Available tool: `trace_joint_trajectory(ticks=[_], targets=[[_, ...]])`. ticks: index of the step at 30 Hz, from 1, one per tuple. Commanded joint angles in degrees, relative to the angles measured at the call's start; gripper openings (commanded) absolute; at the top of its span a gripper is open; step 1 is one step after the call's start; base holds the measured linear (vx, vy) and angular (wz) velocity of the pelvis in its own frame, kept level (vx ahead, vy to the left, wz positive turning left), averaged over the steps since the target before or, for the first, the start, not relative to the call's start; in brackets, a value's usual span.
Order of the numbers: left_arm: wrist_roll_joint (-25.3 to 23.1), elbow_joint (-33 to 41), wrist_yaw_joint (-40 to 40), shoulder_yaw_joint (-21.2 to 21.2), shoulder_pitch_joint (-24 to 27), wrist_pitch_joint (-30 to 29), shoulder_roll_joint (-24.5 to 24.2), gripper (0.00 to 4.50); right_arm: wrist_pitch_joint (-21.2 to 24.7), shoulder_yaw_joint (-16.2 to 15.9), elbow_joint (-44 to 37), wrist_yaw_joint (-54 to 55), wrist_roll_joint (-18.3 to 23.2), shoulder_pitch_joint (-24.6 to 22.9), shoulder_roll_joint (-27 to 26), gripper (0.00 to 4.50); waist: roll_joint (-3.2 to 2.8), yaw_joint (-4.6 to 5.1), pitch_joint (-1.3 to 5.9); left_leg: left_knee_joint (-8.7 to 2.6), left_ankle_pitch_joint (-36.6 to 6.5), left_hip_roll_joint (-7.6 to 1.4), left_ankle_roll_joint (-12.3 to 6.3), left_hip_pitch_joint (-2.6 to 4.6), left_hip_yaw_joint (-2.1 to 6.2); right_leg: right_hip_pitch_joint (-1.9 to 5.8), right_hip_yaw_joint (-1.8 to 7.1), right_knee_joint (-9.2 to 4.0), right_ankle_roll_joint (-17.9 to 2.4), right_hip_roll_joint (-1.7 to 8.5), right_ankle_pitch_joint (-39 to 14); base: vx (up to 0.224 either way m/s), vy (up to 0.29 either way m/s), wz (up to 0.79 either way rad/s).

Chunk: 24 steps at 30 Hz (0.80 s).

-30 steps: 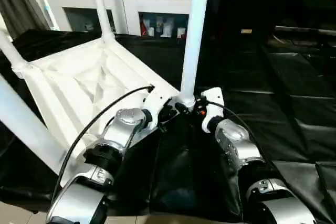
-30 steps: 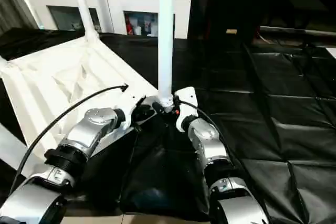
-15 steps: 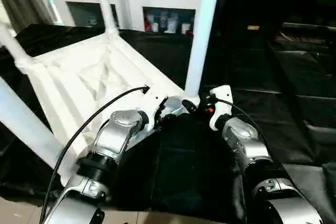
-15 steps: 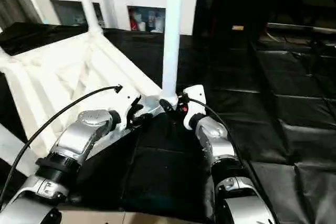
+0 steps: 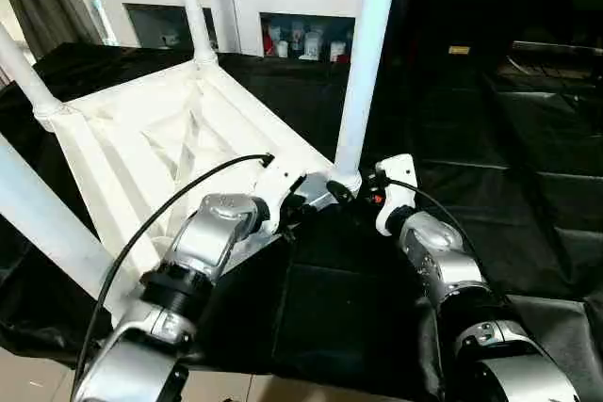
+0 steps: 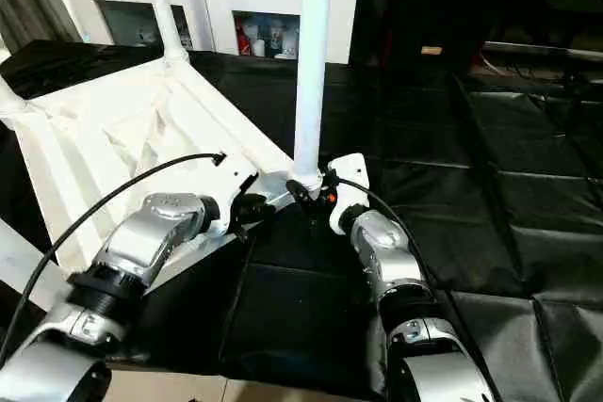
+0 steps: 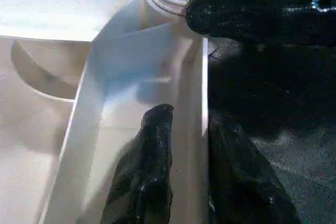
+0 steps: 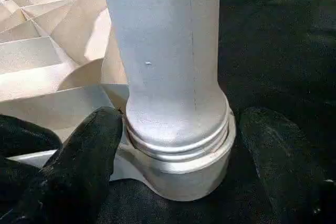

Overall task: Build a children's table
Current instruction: Rotate leg to tighten

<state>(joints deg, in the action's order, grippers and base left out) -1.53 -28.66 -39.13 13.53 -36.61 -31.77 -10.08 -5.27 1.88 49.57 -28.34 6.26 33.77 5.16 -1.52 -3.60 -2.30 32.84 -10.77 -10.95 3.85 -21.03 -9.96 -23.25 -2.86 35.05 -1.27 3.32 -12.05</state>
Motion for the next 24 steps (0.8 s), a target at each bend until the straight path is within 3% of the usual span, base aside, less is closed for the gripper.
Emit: trace_joint_trajectory(ticks=[1, 10, 14, 15, 18, 22, 24], targets=[[-1.11, -3.24, -1.78, 2.17, 0.96, -1.61, -0.4, 0.82, -0.55, -0.23, 0.04, 0.35, -0.51, -0.22, 0.24, 3.88, -0.11, -0.5, 3.58, -2.53, -3.57, -1.74, -6.14, 0.12, 0.58, 4.15, 2.28, -3.05, -16.4, 4.43, 7.51, 0.0, 0.0, 0.0], [-2.75, -8.2, -3.75, 4.91, -0.94, -0.34, -0.83, 0.1, -0.92, -0.41, 0.52, -0.2, -0.75, 0.04, 0.51, 3.88, -0.19, -0.55, 3.57, -2.56, -4.24, -1.76, -5.77, 0.18, 0.58, 4.22, 2.23, -3.17, -16.28, 4.47, 5.86, 0.0, 0.0, 0.0], [-2.97, -9.45, -3.84, 4.81, -1.26, 1.14, -0.69, 0.04, -1.03, -0.39, 0.6, -0.44, -0.79, 0.17, 0.63, 3.88, -0.38, -0.63, 3.36, -2.77, -6.63, -1.82, -4.79, 0.29, 0.65, 4.15, 2.18, -3.66, -15.67, 4.6, 1.56, 0.0, 0.0, 0.0], [-2.57, -9.72, -4.98, 4.71, -1.12, 3.12, -0.87, 0.04, -1.32, -0.38, 0.64, -0.67, -0.9, 0.28, 0.83, 3.88, -0.6, -0.63, 3.33, -2.8, -7.14, -1.79, -4.41, 0.32, 0.68, 4.11, 2.18, -3.77, -15.47, 4.6, 0.53, 0.0, 0.0, 0.0], [-1.25, -8.18, -8.6, 4.86, 0.08, 5.99, -1.83, 0.04, -1.85, -0.59, -0.16, -2.48, -0.64, -0.1, 1.28, 3.88, -0.44, -0.64, 3.37, -2.84, -7.4, -1.83, -4.2, 0.22, 0.73, 4.24, 2.22, -3.82, -15.16, 4.72, -0.59, 0.0, 0.0, 0.0], [-0.23, -6.06, -12.78, 5.58, 1.7, 7.69, -3.37, 0.04, -2.17, -1.34, -2.0, -6.36, -0.03, -1.25, 1.94, 3.88, -0.55, -0.82, 3.38, -2.71, -6.6, -1.85, -5.16, 0.19, 0.61, 4.07, 2.22, -3.77, -14.98, 4.75, -0.58, 0.0, 0.0, 0.0], [1.18, -2.41, -19.89, 6.99, 4.79, 13.44, -6.49, 0.04, -2.47, -3.45, -5.54, -13.82, 0.66, -3.69, 3.7, 3.88, -0.46, -1.38, 3.48, -2.74, -6.44, -2.13, -5.91, 0.05, 0.76, 4.16, 2.19, -3.7, -14.15, 4.87, -0.88, 0.0, 0.0, 0.0]])
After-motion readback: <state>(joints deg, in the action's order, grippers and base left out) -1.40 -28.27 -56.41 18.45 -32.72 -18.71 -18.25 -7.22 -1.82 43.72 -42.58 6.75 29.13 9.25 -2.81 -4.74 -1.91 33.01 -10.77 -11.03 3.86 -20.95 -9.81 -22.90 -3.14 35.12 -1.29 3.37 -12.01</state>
